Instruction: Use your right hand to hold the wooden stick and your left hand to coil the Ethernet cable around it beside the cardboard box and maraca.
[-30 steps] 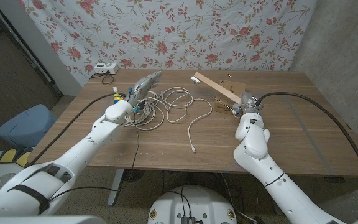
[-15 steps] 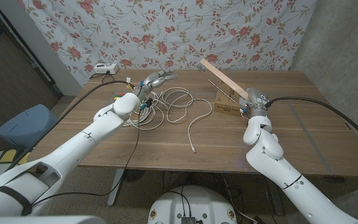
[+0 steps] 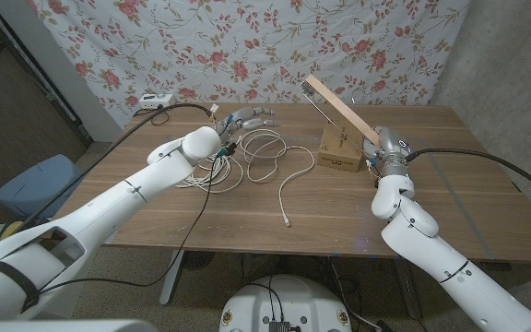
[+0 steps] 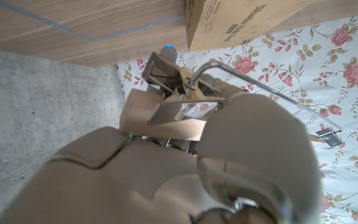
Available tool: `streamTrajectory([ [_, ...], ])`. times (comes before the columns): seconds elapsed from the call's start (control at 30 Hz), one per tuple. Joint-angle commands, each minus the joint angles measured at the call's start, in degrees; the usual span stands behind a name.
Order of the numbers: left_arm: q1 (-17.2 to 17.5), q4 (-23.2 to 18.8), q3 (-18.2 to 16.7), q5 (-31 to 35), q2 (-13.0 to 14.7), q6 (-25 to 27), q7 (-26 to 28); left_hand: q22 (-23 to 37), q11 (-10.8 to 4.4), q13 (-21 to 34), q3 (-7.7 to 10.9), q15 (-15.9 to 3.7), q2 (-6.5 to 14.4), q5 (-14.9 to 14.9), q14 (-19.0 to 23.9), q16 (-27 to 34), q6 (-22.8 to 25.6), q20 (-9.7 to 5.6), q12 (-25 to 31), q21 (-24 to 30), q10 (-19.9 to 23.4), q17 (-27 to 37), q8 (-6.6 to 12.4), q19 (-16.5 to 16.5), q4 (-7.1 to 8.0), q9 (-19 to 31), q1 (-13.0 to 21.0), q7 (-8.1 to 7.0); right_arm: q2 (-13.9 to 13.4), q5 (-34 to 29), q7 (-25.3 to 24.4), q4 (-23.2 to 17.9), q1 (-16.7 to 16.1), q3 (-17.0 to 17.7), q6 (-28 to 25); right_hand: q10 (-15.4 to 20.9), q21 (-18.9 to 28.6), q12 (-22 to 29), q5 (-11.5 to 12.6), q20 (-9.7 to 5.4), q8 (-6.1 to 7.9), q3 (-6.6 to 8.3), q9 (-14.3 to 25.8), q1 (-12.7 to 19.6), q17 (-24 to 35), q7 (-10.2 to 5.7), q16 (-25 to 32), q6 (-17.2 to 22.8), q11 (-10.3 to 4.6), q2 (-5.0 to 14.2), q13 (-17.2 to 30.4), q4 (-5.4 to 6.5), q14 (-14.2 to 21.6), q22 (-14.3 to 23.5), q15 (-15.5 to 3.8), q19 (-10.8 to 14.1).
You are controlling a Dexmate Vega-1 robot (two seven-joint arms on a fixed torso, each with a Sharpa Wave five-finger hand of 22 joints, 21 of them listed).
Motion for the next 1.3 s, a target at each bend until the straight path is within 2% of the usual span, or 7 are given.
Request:
streamTrajectory([
  [0.03, -5.59, -5.16, 6.52, 8.74, 0.54, 11.31, -7.66, 0.22, -0.04, 0.33, 0.04, 0.18, -0.05, 0.40, -0.01, 0.28, 3.15, 0.39, 0.59, -0.20, 0.95, 0.21, 1.14, -4.55, 0.04, 0.18, 1.55, 1.21, -3.73, 6.33, -5.72, 0.71, -0.71, 1.20, 4.33, -0.11, 0.51, 0.62, 0.35, -4.61, 0.51, 1.93, 0.59, -2.55, 4.21, 0.03, 1.80, -0.19, -0.22, 3.67, 0.24, 1.39, -0.30, -0.03, -2.37, -0.38],
  [0.23, -10.63, -5.69, 11.91, 14.40, -0.34, 16.55, -14.67, 0.21, -0.13, 0.50, -0.05, -0.24, -0.21, 0.49, 0.31, 0.54, 5.38, 0.38, 0.98, -0.28, 1.96, 0.18, 1.71, -4.24, 0.13, 0.22, 2.24, 1.84, -4.52, 8.32, -7.46, 1.03, -1.12, 1.70, 5.79, -0.21, 1.05, 0.79, 0.34, -4.71, 1.01, 2.10, 1.36, -2.72, 4.19, 0.01, 2.66, -0.28, -0.24, 3.65, -0.03, 1.42, -0.53, -0.41, -2.35, -0.63],
  [0.43, -13.91, -4.52, 15.28, 17.25, -1.98, 18.12, -19.79, 0.20, -0.28, 0.70, -0.52, -0.40, -0.78, 0.58, 0.49, 0.76, 7.69, 0.41, 1.28, -0.40, 2.68, 0.23, 2.24, -4.04, 0.41, 0.23, 2.31, 2.32, -5.38, 9.56, -8.76, 1.24, -1.47, 1.92, 6.82, -0.18, 1.43, 0.90, 0.35, -4.76, 1.17, 2.26, 1.55, -2.81, 4.18, 0.04, 3.29, -0.29, -0.32, 3.61, -0.15, 1.40, -0.70, -0.73, -2.34, -0.74],
  [0.6, -16.19, -3.40, 17.70, 19.26, -3.24, 18.60, -23.45, 0.18, -0.25, 0.83, -0.75, -0.35, -1.03, 0.73, 0.47, 0.83, 9.39, 0.35, 1.44, -0.39, 3.12, 0.24, 2.61, -3.59, 0.52, 0.23, 2.55, 3.37, -6.04, 10.42, -9.50, 1.31, -1.71, 2.15, 7.48, -0.20, 1.72, 1.11, 0.36, -4.74, 1.20, 2.39, 1.50, -2.86, 4.17, 0.06, 3.77, -0.25, -0.21, 3.60, -0.03, 1.37, -0.81, -0.98, -2.34, -0.83],
  [0.83, -20.15, -1.84, 22.44, 23.69, -5.24, 20.30, -30.32, 0.16, -0.49, 0.93, -0.82, -0.52, -1.10, 0.91, 0.30, 0.83, 10.42, 0.38, 1.32, -0.48, 2.89, 0.22, 2.72, -3.41, 0.49, 0.22, 3.11, 3.15, -6.83, 11.53, -10.41, 1.47, -2.27, 2.66, 8.78, -0.19, 2.22, 1.10, 0.34, -4.80, 1.24, 2.56, 1.36, -3.01, 4.16, 0.16, 4.57, -0.13, -0.32, 3.57, -0.35, 1.37, -1.00, -1.39, -2.33, -1.05],
  [1.0, -21.52, -0.36, 23.85, 25.02, -6.42, 19.99, -33.21, 0.16, -0.45, 1.03, -0.84, -0.68, -0.98, 1.01, 0.18, 0.83, 11.85, 0.40, 1.37, -0.62, 3.02, 0.21, 3.04, -3.45, 0.54, 0.23, 3.56, 3.63, -7.14, 12.10, -10.84, 1.42, -2.54, 2.86, 9.09, -0.30, 2.48, 1.35, 0.33, -4.81, 1.30, 2.67, 1.36, -3.08, 4.15, 0.08, 5.00, -0.09, -0.08, 3.52, -0.10, 1.35, -1.11, -1.65, -2.32, -1.08],
  [1.3, -22.32, 1.93, 25.24, 26.83, -8.19, 19.29, -35.19, 0.16, -0.37, 1.12, -0.77, -0.79, -0.63, 1.11, -0.08, 0.78, 11.56, 0.34, 1.33, -0.67, 2.90, 0.21, 2.64, -3.23, 0.60, 0.24, 4.15, 3.25, -7.84, 13.15, -11.11, 1.53, -3.00, 3.25, 10.12, -0.25, 3.03, 1.63, 0.31, -4.84, 1.35, 2.89, 1.23, -3.26, 4.13, 0.20, 5.94, 0.02, 0.12, 3.48, -0.09, 1.34, -1.37, -2.23, -2.31, -1.30],
])
